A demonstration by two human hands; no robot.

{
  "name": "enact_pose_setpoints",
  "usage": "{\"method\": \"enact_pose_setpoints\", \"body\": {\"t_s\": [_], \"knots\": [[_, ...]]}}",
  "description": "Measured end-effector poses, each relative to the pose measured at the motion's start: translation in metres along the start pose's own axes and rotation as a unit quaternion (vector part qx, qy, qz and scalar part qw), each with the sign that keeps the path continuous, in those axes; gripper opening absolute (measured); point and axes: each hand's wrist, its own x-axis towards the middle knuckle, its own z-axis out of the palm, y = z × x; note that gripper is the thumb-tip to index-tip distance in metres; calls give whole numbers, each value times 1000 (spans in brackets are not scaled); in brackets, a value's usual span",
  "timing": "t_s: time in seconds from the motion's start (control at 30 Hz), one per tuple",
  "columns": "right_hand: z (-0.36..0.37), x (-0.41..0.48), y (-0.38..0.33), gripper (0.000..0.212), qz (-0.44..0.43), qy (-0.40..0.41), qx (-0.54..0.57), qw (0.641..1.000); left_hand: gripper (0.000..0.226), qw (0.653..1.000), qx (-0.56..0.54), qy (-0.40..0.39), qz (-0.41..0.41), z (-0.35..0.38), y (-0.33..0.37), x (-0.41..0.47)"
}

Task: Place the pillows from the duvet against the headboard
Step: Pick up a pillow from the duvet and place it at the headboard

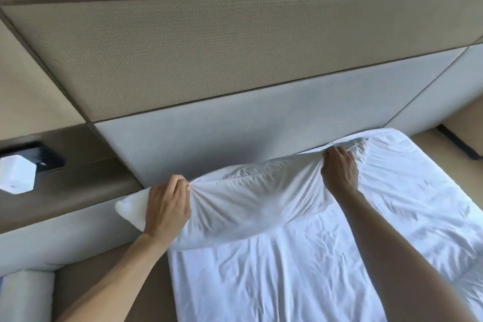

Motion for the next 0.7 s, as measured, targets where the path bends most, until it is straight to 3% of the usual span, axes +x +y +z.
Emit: {"method": "enact_pose_setpoints", "body": {"t_s": [0.2,0.47,0.6,0.7], "knots": [[67,49,-37,28,-7,-54,29,998,24,997,8,5,-82,42,-33,35],[148,8,-47,72,27,-198,71,977,58,993,38,-79,74,76,-12,27],[179,4,-54,82,16,-245,159,956,63,986,63,-143,62,95,-15,24],[185,13,-58,78,-10,-221,207,953,70,987,75,-142,29,105,-44,26]]}}
